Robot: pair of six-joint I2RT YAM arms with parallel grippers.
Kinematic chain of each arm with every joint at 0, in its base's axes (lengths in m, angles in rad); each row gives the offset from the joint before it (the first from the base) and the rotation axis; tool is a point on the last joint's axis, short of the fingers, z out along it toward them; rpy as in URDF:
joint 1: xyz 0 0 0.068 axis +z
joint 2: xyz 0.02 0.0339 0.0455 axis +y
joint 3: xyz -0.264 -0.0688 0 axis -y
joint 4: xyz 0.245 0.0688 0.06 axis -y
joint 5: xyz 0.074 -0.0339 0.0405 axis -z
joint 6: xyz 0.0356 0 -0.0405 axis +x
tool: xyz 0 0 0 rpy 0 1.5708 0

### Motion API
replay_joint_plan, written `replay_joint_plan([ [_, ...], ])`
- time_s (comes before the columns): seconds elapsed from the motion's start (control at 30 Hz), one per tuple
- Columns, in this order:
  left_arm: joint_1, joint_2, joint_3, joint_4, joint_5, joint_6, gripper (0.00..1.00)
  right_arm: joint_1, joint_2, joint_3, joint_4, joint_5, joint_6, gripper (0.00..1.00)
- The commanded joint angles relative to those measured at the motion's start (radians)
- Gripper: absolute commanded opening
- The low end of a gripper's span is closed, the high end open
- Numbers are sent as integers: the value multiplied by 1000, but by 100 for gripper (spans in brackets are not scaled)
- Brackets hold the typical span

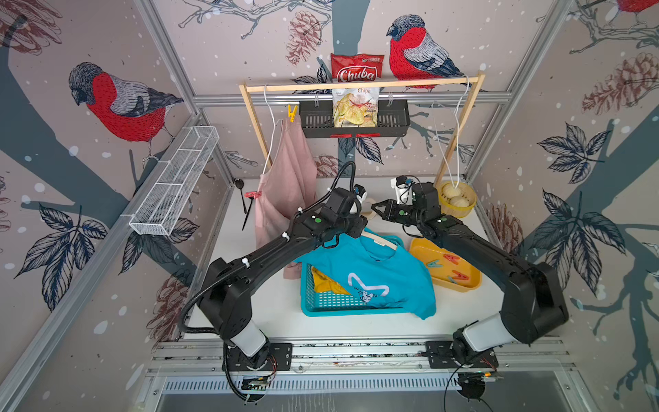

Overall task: Remove the clothespins securing t-shirts to the hanger
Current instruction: Pick up the hanger from the basket, then remove the T-shirt from the hanger.

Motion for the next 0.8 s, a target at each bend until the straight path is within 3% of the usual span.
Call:
replay_joint_plan([
  [0.0,0,-79,-68,151,0,-39,54,44,-59,7,-57,116,-59,3],
  [0.37,-25,-351,-296,413,89,-58,55,224,-309,38,-61,359,-114,0],
  [0.63,-50,-387,-285,443,155,-56,56,325,-370,91,-102,474,-190,0],
  [0.77,-52,-365,-270,437,158,-62,50,383,-356,122,-126,518,-229,0],
])
